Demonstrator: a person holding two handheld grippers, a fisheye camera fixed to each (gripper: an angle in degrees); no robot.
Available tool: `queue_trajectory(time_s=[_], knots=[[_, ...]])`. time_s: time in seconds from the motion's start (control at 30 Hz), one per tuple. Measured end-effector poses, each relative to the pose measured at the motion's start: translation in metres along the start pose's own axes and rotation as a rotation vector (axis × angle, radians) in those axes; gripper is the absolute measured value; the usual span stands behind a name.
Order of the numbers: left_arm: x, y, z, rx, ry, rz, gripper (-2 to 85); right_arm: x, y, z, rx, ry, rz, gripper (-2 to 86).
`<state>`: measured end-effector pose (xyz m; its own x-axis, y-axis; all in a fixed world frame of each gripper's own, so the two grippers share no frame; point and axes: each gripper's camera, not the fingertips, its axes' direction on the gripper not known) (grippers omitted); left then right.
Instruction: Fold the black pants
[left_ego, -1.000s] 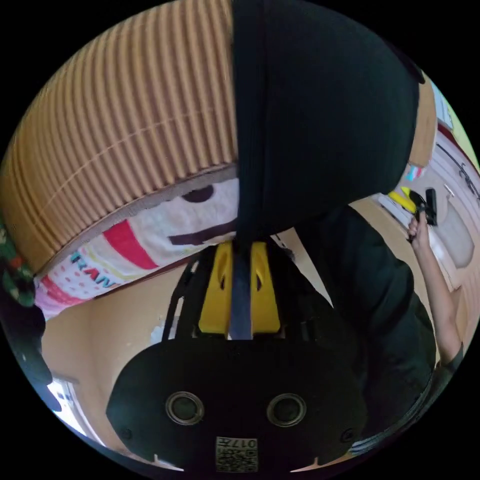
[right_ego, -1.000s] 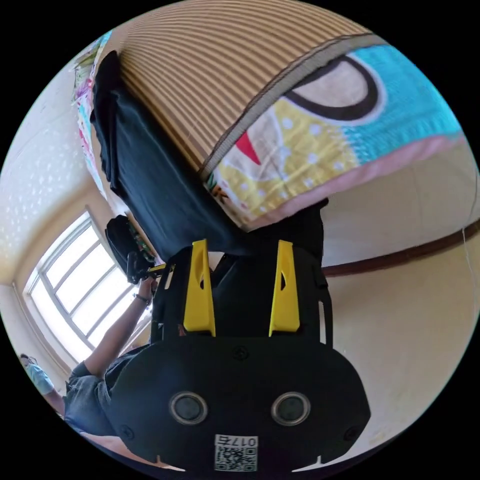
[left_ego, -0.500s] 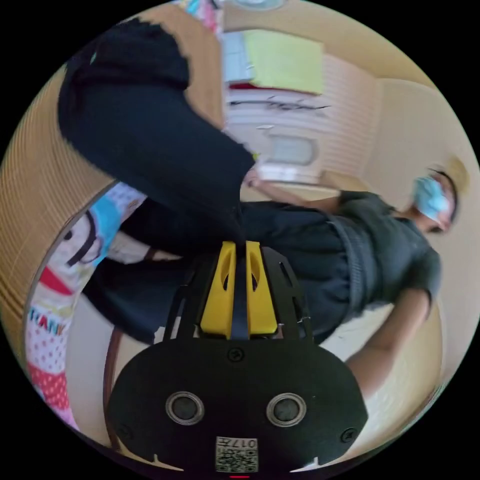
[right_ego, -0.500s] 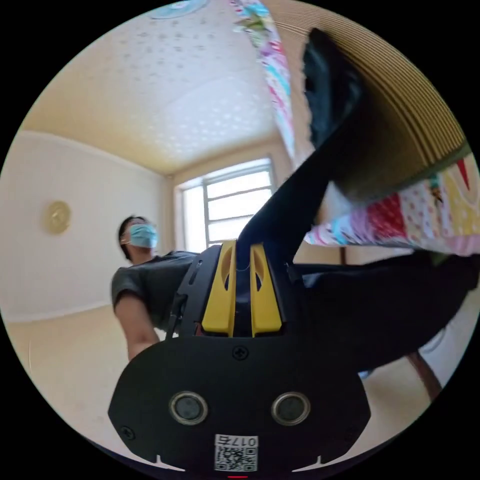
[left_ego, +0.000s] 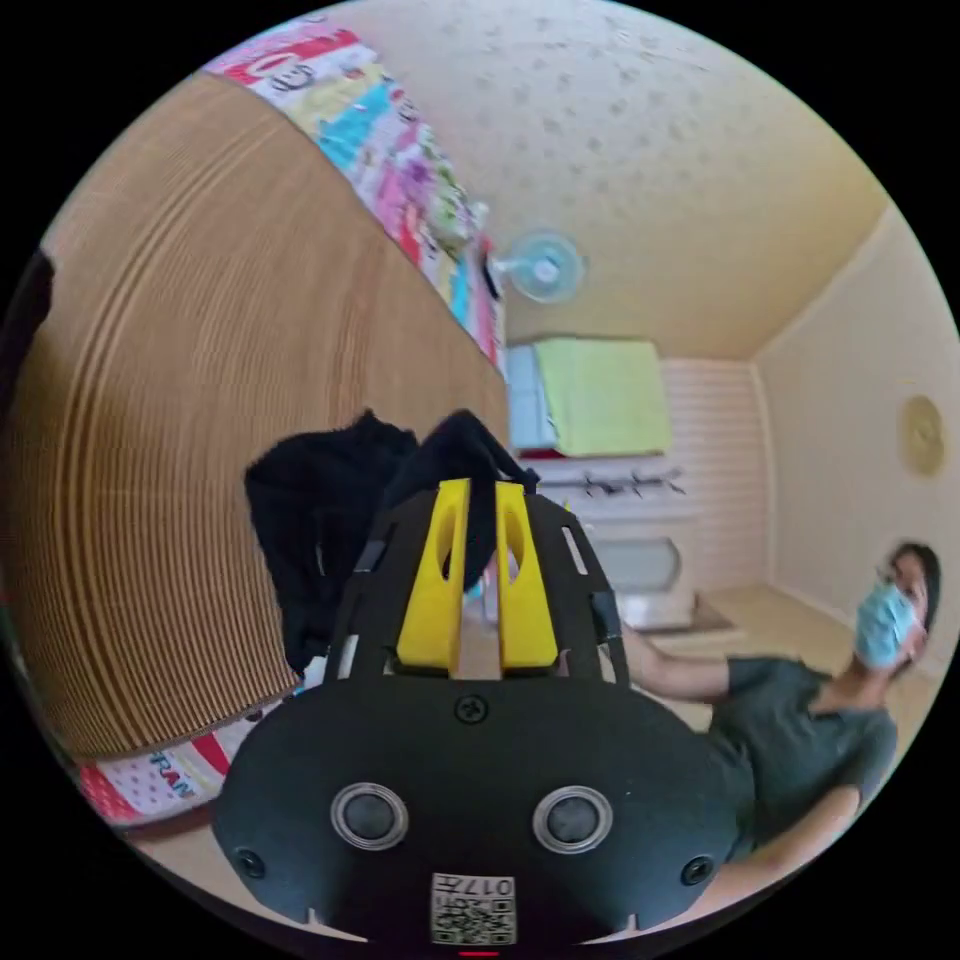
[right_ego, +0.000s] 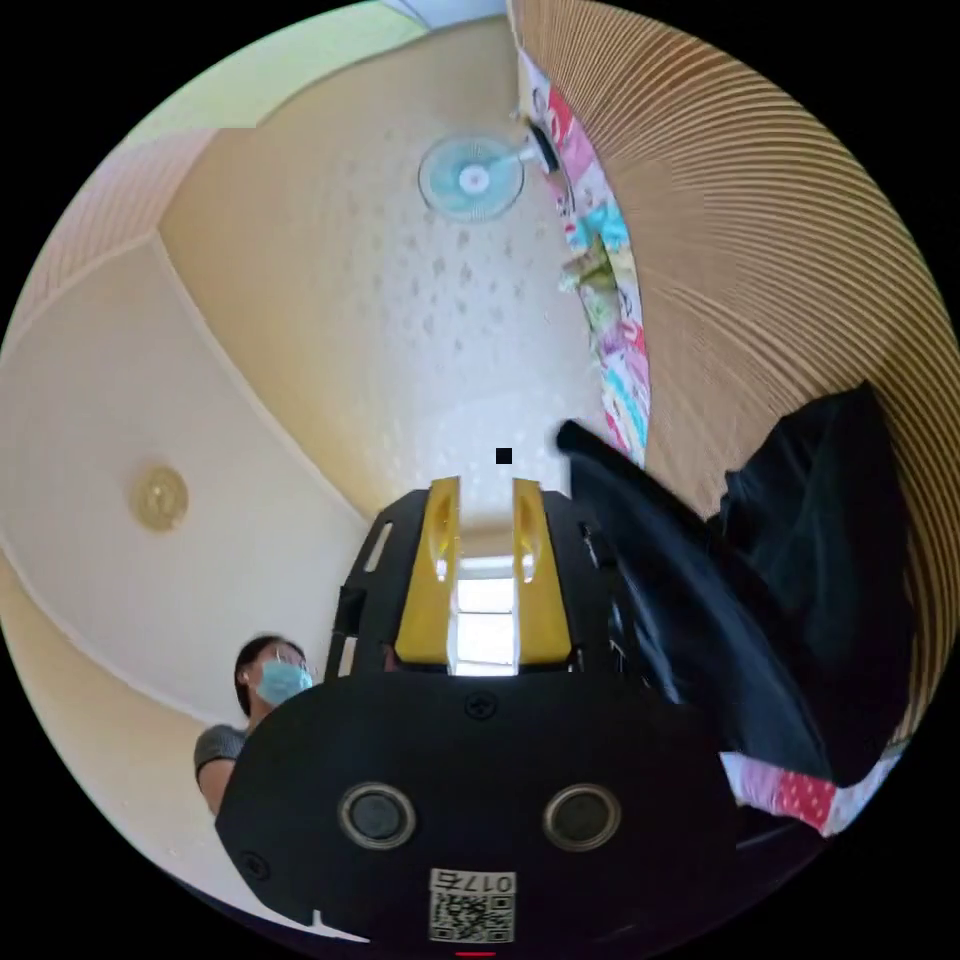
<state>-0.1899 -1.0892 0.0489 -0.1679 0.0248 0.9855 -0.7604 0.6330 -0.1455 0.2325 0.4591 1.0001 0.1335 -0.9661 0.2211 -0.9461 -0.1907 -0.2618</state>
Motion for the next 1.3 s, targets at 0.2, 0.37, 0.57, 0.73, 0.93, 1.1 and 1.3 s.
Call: queue_trajectory(time_s=[0.2, 0.37, 0.57, 0.73, 0.93, 1.1, 1.3], knots=[[-0.050, 0.010, 0.036, -0.066, -0.395, -0.278, 16.7, 0.014, -0.006, 0.037, 0.026, 0.395, 0.110, 3.3], [-0.116, 0.084, 0.075, -0.237, -0.416, -0.520, 15.9, 0.052, 0.027, 0.116, -0.377, 0.740, 0.206, 4.3], [-0.131, 0.136, 0.093, 0.024, -0.050, -0.668, 7.0, 0.091, 0.073, 0.255, -0.811, 0.851, 0.150, 9.5], [-0.064, 0.116, 0.115, 0.030, -0.043, -0.434, 6.3, 0.095, 0.100, 0.388, -1.099, 1.037, -0.066, 16.3], [0.037, 0.086, 0.154, -0.052, -0.306, -0.151, 6.0, 0.112, 0.134, 0.492, -1.451, 1.465, -0.307, 24.7], [0.077, 0.075, 0.195, -0.157, -0.389, 0.013, 5.8, 0.156, 0.158, 0.493, -1.884, 1.778, -0.373, 8.2], [0.104, 0.083, 0.190, -0.095, -0.452, 0.096, 5.6, 0.071, 0.031, 0.396, -1.452, 1.155, -0.201, 8.3]])
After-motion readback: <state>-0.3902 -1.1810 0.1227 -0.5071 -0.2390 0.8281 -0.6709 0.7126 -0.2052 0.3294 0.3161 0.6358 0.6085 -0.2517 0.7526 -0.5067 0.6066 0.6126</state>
